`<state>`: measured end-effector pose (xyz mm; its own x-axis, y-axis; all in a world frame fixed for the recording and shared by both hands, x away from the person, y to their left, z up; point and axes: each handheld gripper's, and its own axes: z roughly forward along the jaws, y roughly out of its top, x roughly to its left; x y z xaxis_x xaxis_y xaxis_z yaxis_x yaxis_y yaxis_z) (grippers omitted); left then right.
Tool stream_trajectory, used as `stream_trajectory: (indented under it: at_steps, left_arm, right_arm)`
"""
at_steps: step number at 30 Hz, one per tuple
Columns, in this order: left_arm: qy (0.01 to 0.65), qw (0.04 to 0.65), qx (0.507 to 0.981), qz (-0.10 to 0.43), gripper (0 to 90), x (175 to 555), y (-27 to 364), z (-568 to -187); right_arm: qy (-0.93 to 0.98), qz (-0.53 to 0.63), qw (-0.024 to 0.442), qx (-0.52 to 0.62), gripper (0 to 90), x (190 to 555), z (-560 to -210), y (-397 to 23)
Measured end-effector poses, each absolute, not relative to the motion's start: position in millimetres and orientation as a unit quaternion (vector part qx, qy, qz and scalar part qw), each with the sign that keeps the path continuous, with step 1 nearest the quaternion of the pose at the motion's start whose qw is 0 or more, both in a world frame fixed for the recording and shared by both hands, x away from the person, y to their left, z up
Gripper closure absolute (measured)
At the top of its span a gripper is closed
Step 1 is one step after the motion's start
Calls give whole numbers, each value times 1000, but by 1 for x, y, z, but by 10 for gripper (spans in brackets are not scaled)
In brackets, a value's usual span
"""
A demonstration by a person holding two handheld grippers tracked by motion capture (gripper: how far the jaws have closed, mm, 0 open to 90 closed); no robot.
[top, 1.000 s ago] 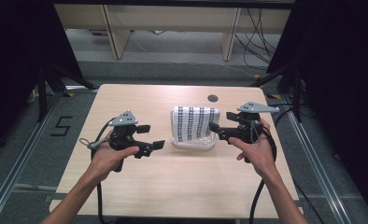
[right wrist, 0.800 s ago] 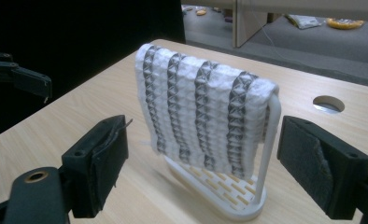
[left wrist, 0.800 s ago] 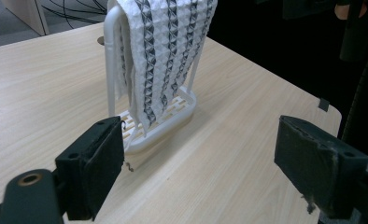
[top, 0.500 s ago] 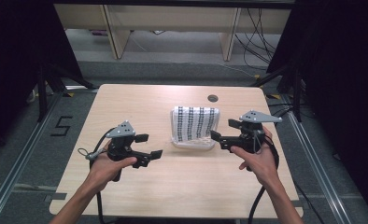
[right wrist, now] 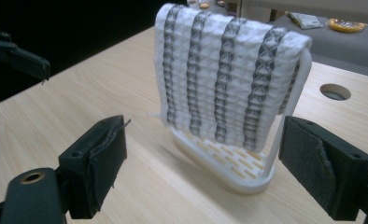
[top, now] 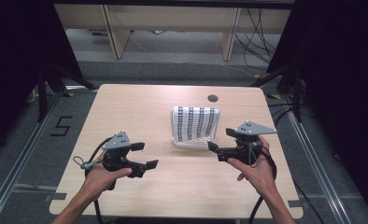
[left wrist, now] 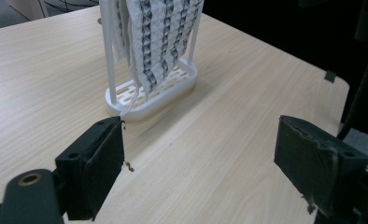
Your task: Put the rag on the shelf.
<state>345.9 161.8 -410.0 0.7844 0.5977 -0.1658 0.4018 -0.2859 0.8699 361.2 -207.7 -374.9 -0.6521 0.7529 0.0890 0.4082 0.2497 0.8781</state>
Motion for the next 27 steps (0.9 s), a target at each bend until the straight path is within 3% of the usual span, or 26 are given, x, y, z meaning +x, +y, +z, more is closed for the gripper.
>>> stream_trajectory:
  at_steps: [27]
  left_arm:
    - [321, 494, 804, 79, 153, 315, 171, -455]
  right_arm:
    - [797, 462, 139, 363, 168, 331, -419, -195]
